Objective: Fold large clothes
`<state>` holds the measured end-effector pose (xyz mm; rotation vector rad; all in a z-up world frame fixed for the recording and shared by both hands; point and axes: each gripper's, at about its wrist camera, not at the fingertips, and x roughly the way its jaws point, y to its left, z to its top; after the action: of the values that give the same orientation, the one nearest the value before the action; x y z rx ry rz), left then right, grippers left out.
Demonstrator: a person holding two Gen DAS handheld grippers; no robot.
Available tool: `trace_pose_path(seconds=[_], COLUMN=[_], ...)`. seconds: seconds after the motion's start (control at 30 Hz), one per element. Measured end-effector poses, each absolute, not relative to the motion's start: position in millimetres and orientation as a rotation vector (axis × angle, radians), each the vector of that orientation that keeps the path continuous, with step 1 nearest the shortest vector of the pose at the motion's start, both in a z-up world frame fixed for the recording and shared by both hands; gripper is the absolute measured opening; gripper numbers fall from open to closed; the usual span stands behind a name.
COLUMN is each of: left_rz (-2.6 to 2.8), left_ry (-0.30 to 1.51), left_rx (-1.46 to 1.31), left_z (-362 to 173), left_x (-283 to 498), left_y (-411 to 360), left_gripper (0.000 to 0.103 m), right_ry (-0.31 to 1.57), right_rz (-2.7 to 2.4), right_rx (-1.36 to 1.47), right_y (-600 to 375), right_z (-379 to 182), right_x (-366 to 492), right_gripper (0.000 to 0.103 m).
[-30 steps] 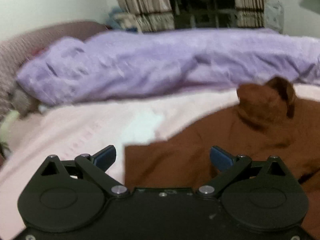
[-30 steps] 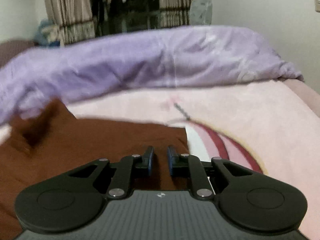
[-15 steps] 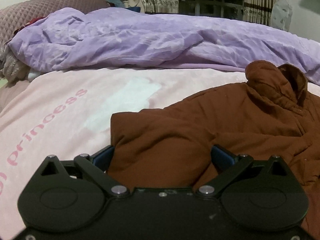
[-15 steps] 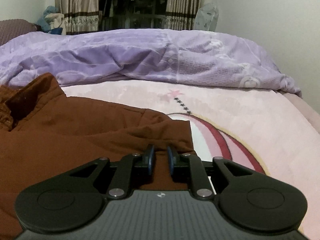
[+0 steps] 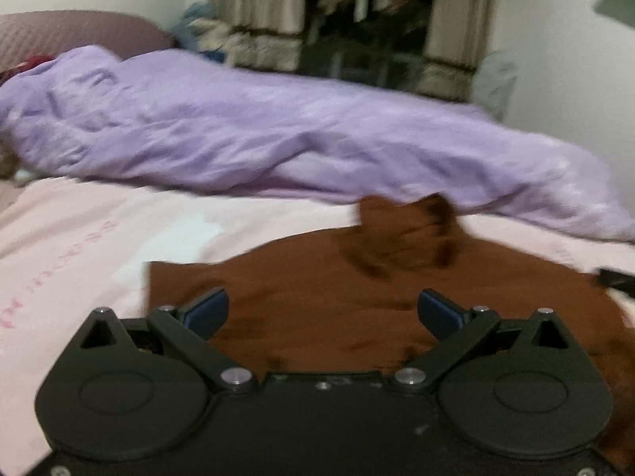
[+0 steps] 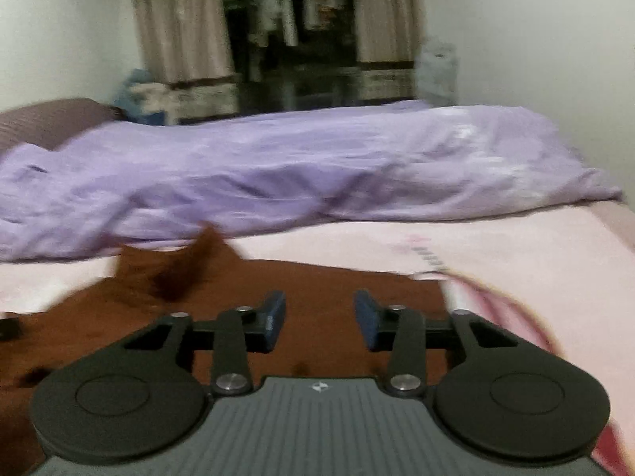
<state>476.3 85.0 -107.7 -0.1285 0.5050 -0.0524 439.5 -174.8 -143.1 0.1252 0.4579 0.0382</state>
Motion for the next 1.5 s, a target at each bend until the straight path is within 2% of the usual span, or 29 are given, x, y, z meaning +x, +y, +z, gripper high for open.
trace_pose_path(seconds=[0.23,0.33,0.53,0.57,0.63,0.67,0.7,0.77,0.83,0.87,0.97,1.0,1.1,1.17,1.33,1.5], left_rz=[-0.119,-0.099,-0.089,-0.083,-0.073,-0.081,-0.093,-0.099,-0.103,-0.109,-0.131,-0.125,-0.074,-0.093,-0.112,-0.034], left_ry=[0.539,0.575,0.582,0.58,0.547,0.543,0.547,0.551,0.545,0.545,0.536,0.552,0.659,0.613,0.622,0.558], left_rx=[-0.053,0.002,0.009,0.004,-0.009,-0.019,-0.033,-0.059,-0.072,-0.071,-0.051,-0.046,0.005,-0.001,0.002,0.018], left_z=[-163.5,-170.6,-169.3,-166.3,-153.3,-145.1,-138.2,-126.1,-118.2,-116.6,-124.6,-131.2,-164.8,-176.1,-166.8,-130.0], left_x=[485.9,495.1,496.0,494.3,486.4,483.8,481.0,472.0,462.3,458.3,453.6,457.2,475.7,474.2,471.1,446.8], left_y=[54.8,45.0,46.1,45.1,45.4,46.0,47.4,48.3,48.0,47.4,45.5,45.5,46.0,49.2,54.3,83.5], left_gripper=[0.103,0.103,0.103,0.103,0.103,0.103,0.103,0.103,0.103,0.103,0.103,0.103,0.103,0.103,0.103,0.103], right_ry=[0.578,0.579,0.575,0.573,0.578,0.589,0.599,0.599,0.588,0.59,0.644,0.677,0.748,0.719,0.718,0.659], right_rz=[0.109,0.095,0.085,0.079,0.058,0.042,0.028,0.055,0.105,0.111,0.144,0.152,0.117,0.113,0.118,0.105], right_rx=[0.145,0.127,0.103,0.106,0.112,0.116,0.123,0.151,0.175,0.173,0.119,0.108,0.116,0.086,0.082,0.154], right_y=[-145.6,-144.5,-141.4,-141.7,-142.6,-142.9,-143.6,-144.6,-142.7,-140.1,-127.5,-124.3,-121.3,-118.0,-118.8,-156.5], right_z=[-188.9,-199.2,-201.0,-200.8,-193.7,-188.6,-182.2,-166.8,-153.4,-148.5,-149.8,-156.1,-187.3,-192.6,-189.2,-156.4], right_x=[454.7,459.3,459.8,458.6,455.6,453.4,450.2,437.5,420.8,414.6,411.0,415.9,434.2,434.6,433.4,405.5], right_gripper=[0.04,0.04,0.049,0.052,0.065,0.076,0.079,0.079,0.078,0.073,0.039,0.034,0.033,0.032,0.033,0.037])
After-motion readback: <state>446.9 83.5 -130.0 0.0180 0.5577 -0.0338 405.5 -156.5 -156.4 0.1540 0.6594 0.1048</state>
